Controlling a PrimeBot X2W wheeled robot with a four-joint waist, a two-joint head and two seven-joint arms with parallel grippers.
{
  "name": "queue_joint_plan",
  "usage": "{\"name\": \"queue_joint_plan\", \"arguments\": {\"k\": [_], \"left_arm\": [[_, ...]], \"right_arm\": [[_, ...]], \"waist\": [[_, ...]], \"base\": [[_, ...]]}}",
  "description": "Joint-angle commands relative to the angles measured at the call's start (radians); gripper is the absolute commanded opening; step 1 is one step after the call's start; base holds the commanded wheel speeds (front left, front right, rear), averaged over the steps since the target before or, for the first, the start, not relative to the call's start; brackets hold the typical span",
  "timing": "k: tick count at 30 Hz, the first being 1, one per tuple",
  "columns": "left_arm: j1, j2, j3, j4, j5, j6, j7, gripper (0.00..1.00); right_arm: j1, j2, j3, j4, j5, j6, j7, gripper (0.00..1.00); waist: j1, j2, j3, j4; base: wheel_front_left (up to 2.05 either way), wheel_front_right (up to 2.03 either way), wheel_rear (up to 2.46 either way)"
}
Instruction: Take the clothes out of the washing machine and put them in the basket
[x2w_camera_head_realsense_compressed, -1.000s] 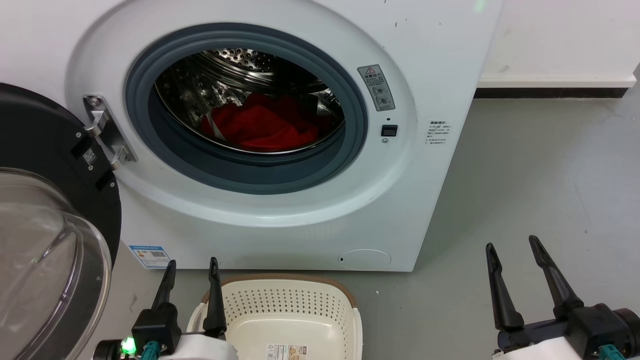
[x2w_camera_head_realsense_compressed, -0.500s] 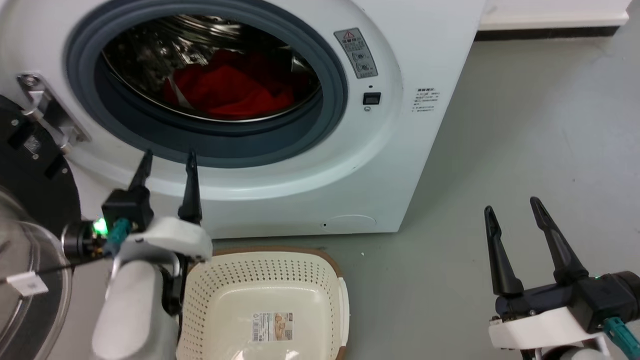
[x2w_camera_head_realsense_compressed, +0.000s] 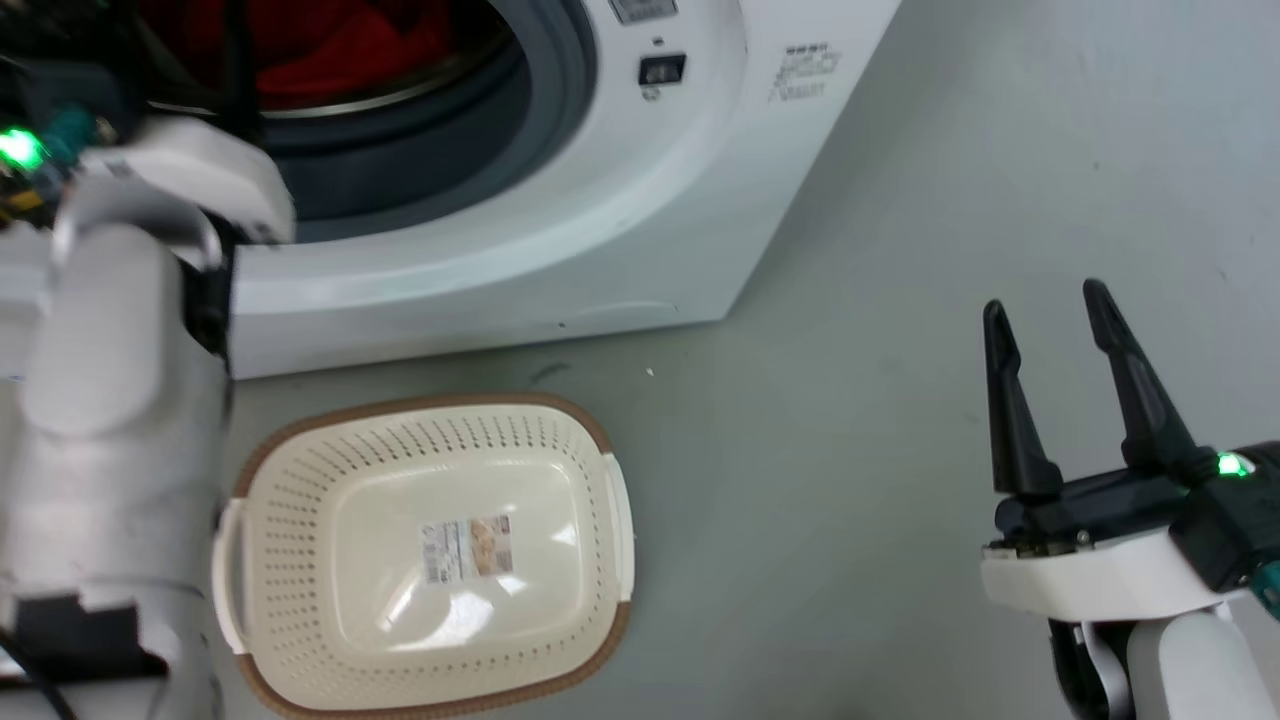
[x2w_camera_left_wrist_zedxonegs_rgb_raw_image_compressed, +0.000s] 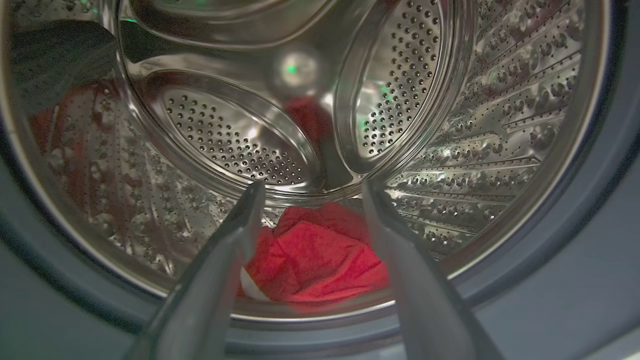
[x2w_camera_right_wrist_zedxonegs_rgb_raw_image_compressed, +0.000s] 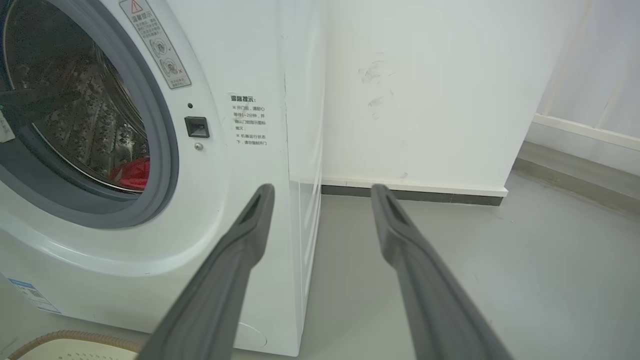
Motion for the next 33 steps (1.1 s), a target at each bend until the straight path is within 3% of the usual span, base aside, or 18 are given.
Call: {"name": "queue_joint_plan", "arguments": {"k": [1, 12, 26, 33], "left_arm": [[-0.034, 0.017, 0.001, 0.024, 0.007, -0.004, 0.0, 1.0], [-0.37, 0.112, -0.037, 0.253, 0.024, -0.034, 0.111, 1.0], [-0.708, 0.18, -0.115, 0.429, 0.005, -0.069, 0.534, 1.0], [-0.856, 0.153, -0.205, 0.458, -0.027, -0.07, 0.763, 1.0]], "right_arm": [[-0.022, 0.002, 0.002, -0.008, 0.006, -0.001, -0.002, 1.0], [-0.117, 0.003, 0.004, -0.033, 0.067, -0.001, -0.002, 1.0], [-0.157, 0.003, 0.009, -0.051, 0.128, -0.001, -0.002, 1.0], [-0.176, 0.003, -0.013, -0.066, 0.146, -0.001, -0.002, 1.0]], "waist": [[-0.0002, 0.0, 0.073, -0.045], [-0.0002, 0.0, 0.242, -0.101], [-0.0002, 0.0, 0.38, -0.143], [-0.0002, 0.0, 0.456, -0.137]], "base": [[0.0, 0.0, 0.0], [0.0, 0.0, 0.0], [0.0, 0.0, 0.0], [0.0, 0.0, 0.0]]}}
